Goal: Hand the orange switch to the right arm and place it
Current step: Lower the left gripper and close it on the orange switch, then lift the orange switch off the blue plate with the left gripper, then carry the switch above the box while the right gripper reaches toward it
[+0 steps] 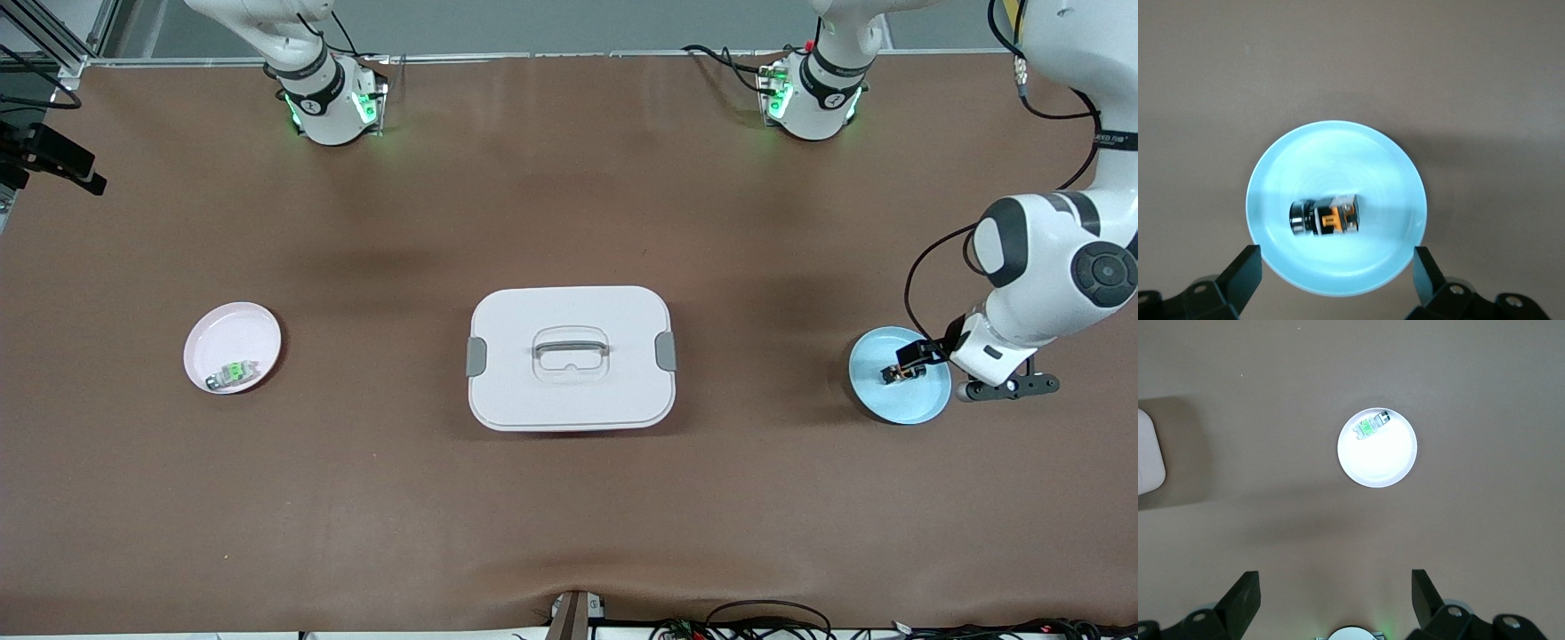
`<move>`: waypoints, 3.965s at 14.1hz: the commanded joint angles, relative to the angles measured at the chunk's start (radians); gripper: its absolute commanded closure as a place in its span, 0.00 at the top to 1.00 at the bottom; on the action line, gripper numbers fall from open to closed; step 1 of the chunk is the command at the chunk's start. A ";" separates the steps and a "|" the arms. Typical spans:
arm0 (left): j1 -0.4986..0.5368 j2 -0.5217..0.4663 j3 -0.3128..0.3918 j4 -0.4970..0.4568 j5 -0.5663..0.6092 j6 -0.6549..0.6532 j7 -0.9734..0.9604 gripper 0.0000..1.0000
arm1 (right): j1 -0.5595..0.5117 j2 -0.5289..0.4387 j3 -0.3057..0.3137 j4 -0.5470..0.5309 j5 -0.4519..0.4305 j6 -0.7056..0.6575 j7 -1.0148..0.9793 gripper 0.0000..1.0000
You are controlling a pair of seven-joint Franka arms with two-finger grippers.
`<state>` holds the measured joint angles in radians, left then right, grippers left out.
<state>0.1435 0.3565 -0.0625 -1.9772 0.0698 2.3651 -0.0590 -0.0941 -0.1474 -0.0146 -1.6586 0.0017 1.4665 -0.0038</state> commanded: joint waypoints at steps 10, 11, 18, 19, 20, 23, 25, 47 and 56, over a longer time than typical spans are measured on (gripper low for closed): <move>0.028 0.147 -0.003 0.000 0.013 0.148 -0.019 1.00 | -0.006 0.012 0.007 0.023 -0.009 -0.014 -0.001 1.00; 0.028 0.154 -0.005 0.000 0.013 0.148 -0.019 1.00 | -0.006 0.012 0.007 0.023 -0.009 -0.014 -0.001 1.00; 0.042 0.171 -0.003 -0.003 0.015 0.149 -0.019 1.00 | -0.006 0.012 0.007 0.023 -0.009 -0.014 -0.001 1.00; 0.042 0.173 -0.003 -0.005 0.015 0.149 -0.018 1.00 | -0.006 0.012 0.007 0.023 -0.009 -0.014 -0.001 1.00; 0.042 0.176 -0.003 -0.005 0.015 0.149 -0.019 1.00 | -0.006 0.012 0.007 0.023 -0.009 -0.014 -0.001 1.00; 0.056 0.183 -0.003 -0.006 0.016 0.148 -0.019 1.00 | -0.006 0.012 0.007 0.023 -0.009 -0.014 -0.001 1.00; 0.062 0.188 -0.003 -0.006 0.016 0.149 -0.019 1.00 | -0.006 0.012 0.007 0.023 -0.011 -0.014 -0.001 1.00; 0.054 -0.108 -0.214 0.240 -0.131 -0.444 -0.149 0.00 | 0.132 0.025 0.012 0.014 -0.006 -0.089 0.022 1.00; 0.044 -0.096 -0.385 0.468 -0.274 -0.727 -0.631 0.00 | 0.413 0.003 0.013 -0.104 0.360 0.071 0.617 1.00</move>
<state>0.1824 0.2406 -0.4281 -1.5626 -0.1702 1.6820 -0.6186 0.2670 -0.1230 0.0106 -1.6969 0.2953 1.4470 0.5289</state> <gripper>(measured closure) 0.278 0.000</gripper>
